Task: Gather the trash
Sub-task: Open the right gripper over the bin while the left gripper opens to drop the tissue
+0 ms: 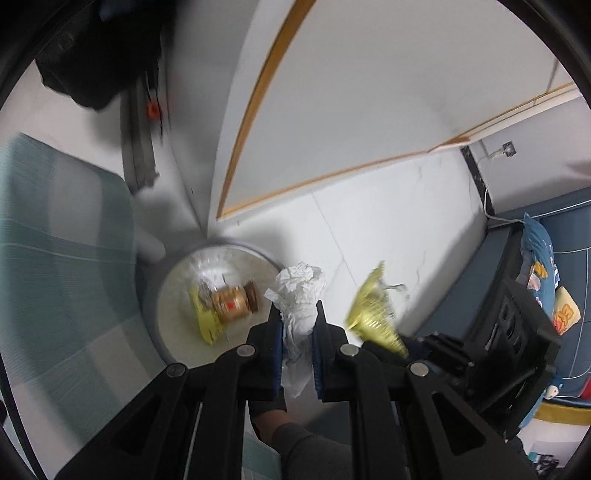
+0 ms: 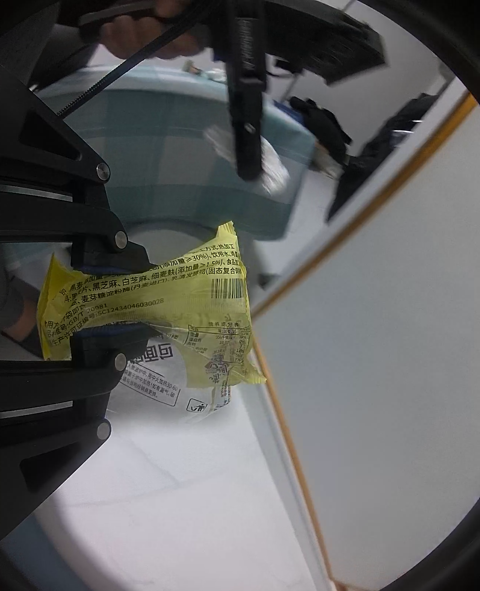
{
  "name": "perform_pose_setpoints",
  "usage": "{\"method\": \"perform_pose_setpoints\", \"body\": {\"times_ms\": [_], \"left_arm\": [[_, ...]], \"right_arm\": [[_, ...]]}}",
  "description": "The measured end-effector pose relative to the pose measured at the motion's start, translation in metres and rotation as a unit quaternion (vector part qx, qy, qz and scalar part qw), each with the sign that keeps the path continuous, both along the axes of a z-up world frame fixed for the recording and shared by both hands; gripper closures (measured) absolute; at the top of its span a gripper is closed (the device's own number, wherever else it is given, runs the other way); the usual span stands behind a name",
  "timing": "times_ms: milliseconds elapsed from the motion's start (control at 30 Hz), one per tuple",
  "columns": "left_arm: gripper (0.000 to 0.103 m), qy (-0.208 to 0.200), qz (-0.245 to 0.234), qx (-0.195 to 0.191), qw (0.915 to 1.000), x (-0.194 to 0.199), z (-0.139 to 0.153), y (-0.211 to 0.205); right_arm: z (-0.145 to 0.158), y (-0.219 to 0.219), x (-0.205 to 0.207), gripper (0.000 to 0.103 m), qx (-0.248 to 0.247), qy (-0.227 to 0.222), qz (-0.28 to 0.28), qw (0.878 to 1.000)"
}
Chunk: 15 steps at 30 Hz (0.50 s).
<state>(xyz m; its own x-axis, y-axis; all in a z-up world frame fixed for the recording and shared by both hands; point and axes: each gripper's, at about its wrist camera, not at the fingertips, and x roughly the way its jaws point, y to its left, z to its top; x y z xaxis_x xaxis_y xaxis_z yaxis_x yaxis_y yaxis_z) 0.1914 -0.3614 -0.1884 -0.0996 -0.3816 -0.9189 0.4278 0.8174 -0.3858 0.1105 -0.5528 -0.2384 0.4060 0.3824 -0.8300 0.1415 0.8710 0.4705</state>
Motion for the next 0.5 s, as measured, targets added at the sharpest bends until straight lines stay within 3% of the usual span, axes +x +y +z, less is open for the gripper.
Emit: {"method": "perform_pose_setpoints", "body": {"times_ms": [67, 300, 500], "left_arm": [[0.094, 0.035, 0.0, 0.003, 0.9994, 0.006, -0.014, -0.002], [0.094, 0.091, 0.001, 0.06, 0.994, 0.022, -0.039, -0.01], [0.094, 0.132, 0.025, 0.065, 0.9887, 0.03, -0.051, -0.007]], "right_arm": [[-0.014, 0.008, 0.005, 0.083, 0.02, 0.012, 0.02, 1.0], [-0.044, 0.034, 0.008, 0.083, 0.05, 0.027, 0.076, 0.995], [-0.06, 0.053, 0.021, 0.081, 0.072, 0.035, 0.108, 0.991]]}}
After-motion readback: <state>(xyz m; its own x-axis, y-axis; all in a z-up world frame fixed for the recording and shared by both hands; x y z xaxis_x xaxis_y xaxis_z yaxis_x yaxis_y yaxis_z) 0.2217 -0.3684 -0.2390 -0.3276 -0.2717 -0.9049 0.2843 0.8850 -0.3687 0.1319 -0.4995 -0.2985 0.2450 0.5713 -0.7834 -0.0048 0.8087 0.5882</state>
